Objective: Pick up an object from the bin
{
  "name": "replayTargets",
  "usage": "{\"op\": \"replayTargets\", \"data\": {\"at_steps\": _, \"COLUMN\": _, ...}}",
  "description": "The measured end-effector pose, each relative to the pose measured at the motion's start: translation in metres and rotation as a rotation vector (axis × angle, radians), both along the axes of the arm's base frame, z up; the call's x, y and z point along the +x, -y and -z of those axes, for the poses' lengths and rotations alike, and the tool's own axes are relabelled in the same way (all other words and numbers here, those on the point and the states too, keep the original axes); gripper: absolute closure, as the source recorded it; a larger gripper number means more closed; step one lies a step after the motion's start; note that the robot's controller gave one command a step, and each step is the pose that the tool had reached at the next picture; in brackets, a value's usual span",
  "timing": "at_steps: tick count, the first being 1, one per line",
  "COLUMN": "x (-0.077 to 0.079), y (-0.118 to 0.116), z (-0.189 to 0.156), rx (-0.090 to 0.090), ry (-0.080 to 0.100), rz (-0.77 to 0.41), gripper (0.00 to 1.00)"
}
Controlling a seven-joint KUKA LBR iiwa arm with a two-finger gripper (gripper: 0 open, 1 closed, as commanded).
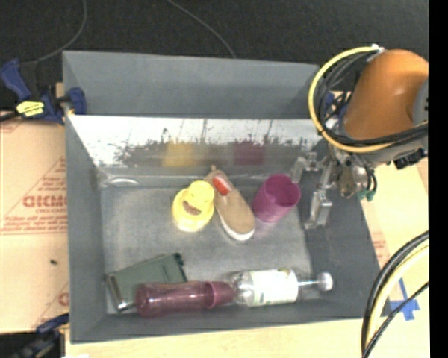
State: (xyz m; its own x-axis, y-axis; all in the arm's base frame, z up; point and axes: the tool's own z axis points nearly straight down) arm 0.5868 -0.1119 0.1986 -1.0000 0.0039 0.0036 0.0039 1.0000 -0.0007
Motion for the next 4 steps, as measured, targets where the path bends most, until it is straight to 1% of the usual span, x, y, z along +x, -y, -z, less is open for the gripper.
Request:
{"op": "replayTargets", "data": {"at_steps": 1, "x": 0.002, "y": 0.000, "z": -0.005, "rx": -0.001, "ry": 0.008, "rz": -0.003, "gripper": 0.00}}
{"op": "replayTargets", "data": {"at_steps": 2, "x": 0.030, "y": -0.044, "z": 0.062, "rx": -0.001, "ry": 0.007, "rz": -0.100, "gripper": 0.00}}
{"op": "replayTargets", "data": {"at_steps": 3, "x": -0.024, "y": -0.067, "z": 0.069, "rx": 0.000, "ry": 0.010, "rz": -0.097, "gripper": 0.00}}
{"op": "replayTargets", "data": {"at_steps": 4, "x": -0.010, "y": -0.090, "z": 0.126, "rx": -0.004, "ry": 0.014, "rz": -0.331, "gripper": 1.00}}
